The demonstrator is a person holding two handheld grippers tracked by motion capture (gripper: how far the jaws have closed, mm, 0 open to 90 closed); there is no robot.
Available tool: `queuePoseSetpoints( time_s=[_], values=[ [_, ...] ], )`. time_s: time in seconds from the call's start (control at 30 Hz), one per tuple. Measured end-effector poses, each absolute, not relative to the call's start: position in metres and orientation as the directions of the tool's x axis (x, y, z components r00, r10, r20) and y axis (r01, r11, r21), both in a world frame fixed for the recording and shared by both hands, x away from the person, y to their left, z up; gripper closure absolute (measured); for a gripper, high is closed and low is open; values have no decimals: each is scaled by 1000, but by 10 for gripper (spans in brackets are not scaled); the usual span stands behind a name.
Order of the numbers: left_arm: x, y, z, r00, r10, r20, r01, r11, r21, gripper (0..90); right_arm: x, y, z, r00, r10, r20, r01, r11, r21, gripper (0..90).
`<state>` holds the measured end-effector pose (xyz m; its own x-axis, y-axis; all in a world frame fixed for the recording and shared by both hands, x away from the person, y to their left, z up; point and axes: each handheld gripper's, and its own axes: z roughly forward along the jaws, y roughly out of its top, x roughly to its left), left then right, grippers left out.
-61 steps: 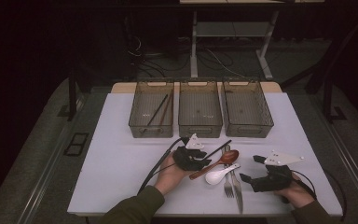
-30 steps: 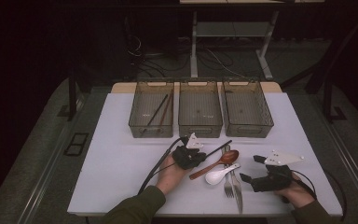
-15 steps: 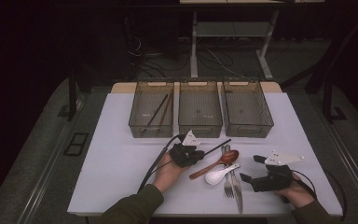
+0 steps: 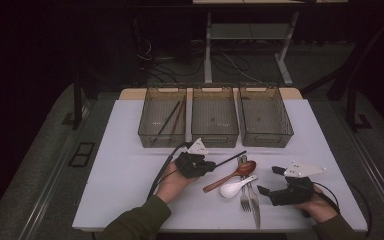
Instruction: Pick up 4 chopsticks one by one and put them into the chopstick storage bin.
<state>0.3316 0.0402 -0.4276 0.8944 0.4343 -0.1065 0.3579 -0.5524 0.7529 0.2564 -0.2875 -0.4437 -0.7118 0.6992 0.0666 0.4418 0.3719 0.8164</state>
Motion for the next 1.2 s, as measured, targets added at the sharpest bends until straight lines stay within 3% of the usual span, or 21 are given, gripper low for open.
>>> queuePoseSetpoints(
  time_s=[1.2],
  values=[
    [342, 92, -386, 882, 447, -151, 389, -509, 768, 855, 257, -287, -444, -713, 698, 64, 440, 374, 816, 115]
  ],
)
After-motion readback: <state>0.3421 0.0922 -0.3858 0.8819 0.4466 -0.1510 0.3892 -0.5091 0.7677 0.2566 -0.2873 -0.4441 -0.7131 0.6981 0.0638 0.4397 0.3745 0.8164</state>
